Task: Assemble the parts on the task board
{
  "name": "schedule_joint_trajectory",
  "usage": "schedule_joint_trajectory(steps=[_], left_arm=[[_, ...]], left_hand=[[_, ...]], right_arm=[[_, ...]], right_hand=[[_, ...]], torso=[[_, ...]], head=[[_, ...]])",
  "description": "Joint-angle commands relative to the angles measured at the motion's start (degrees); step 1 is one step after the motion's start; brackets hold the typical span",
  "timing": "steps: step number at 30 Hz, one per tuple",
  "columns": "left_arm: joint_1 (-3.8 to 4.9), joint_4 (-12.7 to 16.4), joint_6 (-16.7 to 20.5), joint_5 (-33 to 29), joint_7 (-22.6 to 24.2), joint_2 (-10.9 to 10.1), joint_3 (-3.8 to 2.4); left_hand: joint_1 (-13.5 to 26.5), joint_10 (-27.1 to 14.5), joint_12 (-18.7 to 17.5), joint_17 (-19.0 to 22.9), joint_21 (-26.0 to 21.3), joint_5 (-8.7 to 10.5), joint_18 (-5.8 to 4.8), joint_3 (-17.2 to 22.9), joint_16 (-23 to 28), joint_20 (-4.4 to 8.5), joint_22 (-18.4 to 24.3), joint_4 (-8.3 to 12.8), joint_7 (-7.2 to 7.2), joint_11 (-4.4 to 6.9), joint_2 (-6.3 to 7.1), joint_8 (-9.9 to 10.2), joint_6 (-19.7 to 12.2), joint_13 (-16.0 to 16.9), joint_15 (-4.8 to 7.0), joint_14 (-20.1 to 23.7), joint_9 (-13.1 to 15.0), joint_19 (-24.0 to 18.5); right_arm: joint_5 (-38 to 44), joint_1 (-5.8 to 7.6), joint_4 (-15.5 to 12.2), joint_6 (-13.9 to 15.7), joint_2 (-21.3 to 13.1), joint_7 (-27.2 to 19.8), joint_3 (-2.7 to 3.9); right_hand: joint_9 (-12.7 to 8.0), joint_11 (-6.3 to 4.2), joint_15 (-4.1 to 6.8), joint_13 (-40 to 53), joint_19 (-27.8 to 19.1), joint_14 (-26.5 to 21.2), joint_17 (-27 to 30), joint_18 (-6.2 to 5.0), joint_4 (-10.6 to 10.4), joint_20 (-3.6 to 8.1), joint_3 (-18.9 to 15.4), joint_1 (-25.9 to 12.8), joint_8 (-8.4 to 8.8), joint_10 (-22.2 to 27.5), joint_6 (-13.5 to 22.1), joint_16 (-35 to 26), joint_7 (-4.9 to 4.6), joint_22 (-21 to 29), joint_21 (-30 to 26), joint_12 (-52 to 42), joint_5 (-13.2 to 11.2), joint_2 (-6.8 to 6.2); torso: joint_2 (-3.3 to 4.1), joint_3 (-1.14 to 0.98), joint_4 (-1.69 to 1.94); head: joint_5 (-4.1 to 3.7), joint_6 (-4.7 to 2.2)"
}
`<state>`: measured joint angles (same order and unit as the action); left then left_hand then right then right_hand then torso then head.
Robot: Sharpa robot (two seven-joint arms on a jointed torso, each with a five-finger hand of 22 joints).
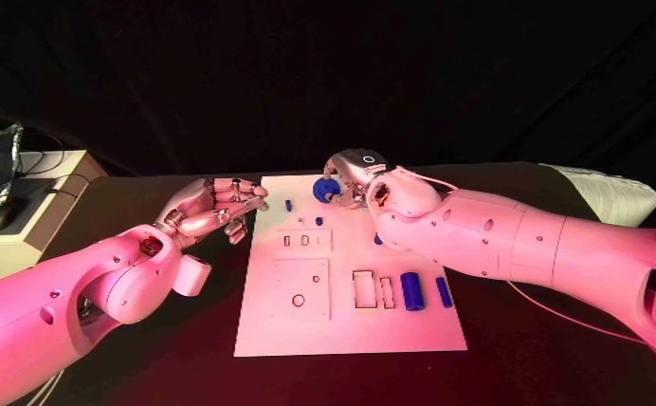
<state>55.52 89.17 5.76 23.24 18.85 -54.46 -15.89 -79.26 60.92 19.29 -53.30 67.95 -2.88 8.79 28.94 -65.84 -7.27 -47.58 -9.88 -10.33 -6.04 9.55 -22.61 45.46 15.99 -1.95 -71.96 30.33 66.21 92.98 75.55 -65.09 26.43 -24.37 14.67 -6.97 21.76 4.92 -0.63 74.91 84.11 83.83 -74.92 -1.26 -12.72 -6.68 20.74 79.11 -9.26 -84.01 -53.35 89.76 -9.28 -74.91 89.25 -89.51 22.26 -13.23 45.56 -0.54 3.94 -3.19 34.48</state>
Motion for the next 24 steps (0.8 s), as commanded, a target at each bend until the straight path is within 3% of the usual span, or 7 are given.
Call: schedule_joint_trajectory(steps=[1,4,9,14,24], left_arm=[[0.01,0.14,-0.74,-0.15,0.38,0.15,-0.05],[0.01,0.12,-0.77,-0.15,0.39,0.15,-0.05],[0.01,-0.08,-0.94,-0.25,0.44,0.15,-0.05],[0.01,0.12,-1.36,-0.86,0.43,0.15,-0.05],[0.01,0.04,-1.67,-1.10,0.39,0.22,-0.05]], left_hand=[[-0.20,-0.04,-0.23,0.02,0.23,0.02,-0.75,0.36,0.26,-0.10,-0.01,-0.02,-0.16,-0.06,-0.26,0.21,-0.10,-0.08,0.04,0.11,-0.06,-0.27],[-0.20,-0.04,-0.23,0.02,0.23,0.02,-0.75,0.36,0.26,-0.10,-0.01,-0.02,-0.16,-0.06,-0.26,0.21,-0.10,-0.08,0.04,0.11,-0.06,-0.27],[-0.19,0.00,-0.24,-0.01,0.27,0.02,-0.75,0.42,0.24,-0.10,-0.05,0.07,-0.17,-0.07,-0.23,0.22,-0.06,-0.09,0.04,0.09,-0.06,-0.27],[-0.17,0.01,-0.24,0.04,0.30,0.02,-0.76,0.44,0.28,-0.11,-0.10,0.08,-0.18,-0.07,-0.21,0.23,-0.05,-0.10,0.04,0.11,-0.06,-0.25],[-0.17,0.01,-0.24,0.04,0.30,0.02,-0.76,0.44,0.28,-0.11,-0.10,0.08,-0.18,-0.07,-0.21,0.23,-0.05,-0.10,0.04,0.11,-0.06,-0.25]], right_arm=[[1.13,-0.62,-0.06,-0.38,0.36,-0.28,0.00],[1.08,-0.98,-0.60,-0.33,0.26,-0.29,0.00],[1.09,-1.35,-1.42,-0.07,0.06,0.06,0.01],[1.35,-1.46,-1.29,0.34,0.09,0.30,0.01],[2.04,-1.51,-0.55,1.87,0.84,0.68,0.02]], right_hand=[[0.03,-0.34,0.19,14.85,5.53,6.17,-15.08,1.10,0.02,0.17,0.27,-0.07,0.00,-5.79,-0.33,0.24,0.00,-14.58,0.28,-0.33,-0.24,-0.49],[0.03,-0.34,0.19,14.85,5.53,6.17,-15.08,1.10,0.02,0.17,0.27,-0.07,0.00,-5.79,-0.33,0.24,0.00,-14.58,0.28,-0.33,-0.24,-0.49],[0.01,-0.34,0.19,14.81,5.51,6.17,-15.08,1.09,0.03,0.17,0.31,-0.09,0.03,-5.76,-0.31,0.24,-0.01,-14.55,0.25,-0.30,-0.31,-0.53],[0.01,-0.34,0.19,14.81,5.51,6.17,-15.08,1.09,0.03,0.17,0.31,-0.09,0.03,-5.76,-0.31,0.24,-0.01,-14.55,0.25,-0.30,-0.31,-0.53],[0.00,-0.35,0.19,14.82,5.49,6.17,-15.08,1.08,0.08,0.18,0.40,-0.05,0.06,-5.76,-0.31,0.24,-0.01,-14.52,0.22,-0.30,-0.35,-0.53]], torso=[[-0.03,-0.08,0.11],[-0.01,-0.05,0.13],[-0.07,-0.16,-0.27],[-0.03,-0.08,-0.32],[-0.02,-0.14,-0.23]], head=[[0.16,0.19],[0.30,0.36],[1.02,0.61],[0.99,0.53],[0.71,0.51]])
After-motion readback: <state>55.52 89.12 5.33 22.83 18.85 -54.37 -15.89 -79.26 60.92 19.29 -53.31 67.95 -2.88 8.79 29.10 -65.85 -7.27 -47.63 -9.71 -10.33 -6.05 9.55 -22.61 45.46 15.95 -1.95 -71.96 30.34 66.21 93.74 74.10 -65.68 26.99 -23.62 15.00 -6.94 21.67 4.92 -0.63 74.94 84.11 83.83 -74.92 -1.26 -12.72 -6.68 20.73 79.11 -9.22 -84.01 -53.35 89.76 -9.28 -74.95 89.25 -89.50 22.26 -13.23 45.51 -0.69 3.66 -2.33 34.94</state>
